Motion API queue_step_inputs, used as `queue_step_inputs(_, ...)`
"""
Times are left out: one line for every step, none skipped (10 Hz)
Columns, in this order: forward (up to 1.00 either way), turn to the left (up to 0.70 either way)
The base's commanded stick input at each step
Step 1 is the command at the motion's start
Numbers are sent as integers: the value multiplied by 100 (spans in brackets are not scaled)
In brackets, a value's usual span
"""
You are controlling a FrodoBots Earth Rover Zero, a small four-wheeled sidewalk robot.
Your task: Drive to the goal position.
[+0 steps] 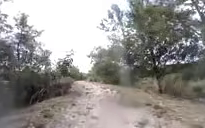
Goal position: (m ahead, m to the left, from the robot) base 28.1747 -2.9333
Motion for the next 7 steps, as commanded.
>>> queue_step_inputs(45,0)
queue_step_inputs(45,0)
queue_step_inputs(45,0)
queue_step_inputs(45,0)
queue_step_inputs(45,0)
queue_step_inputs(45,0)
queue_step_inputs(45,0)
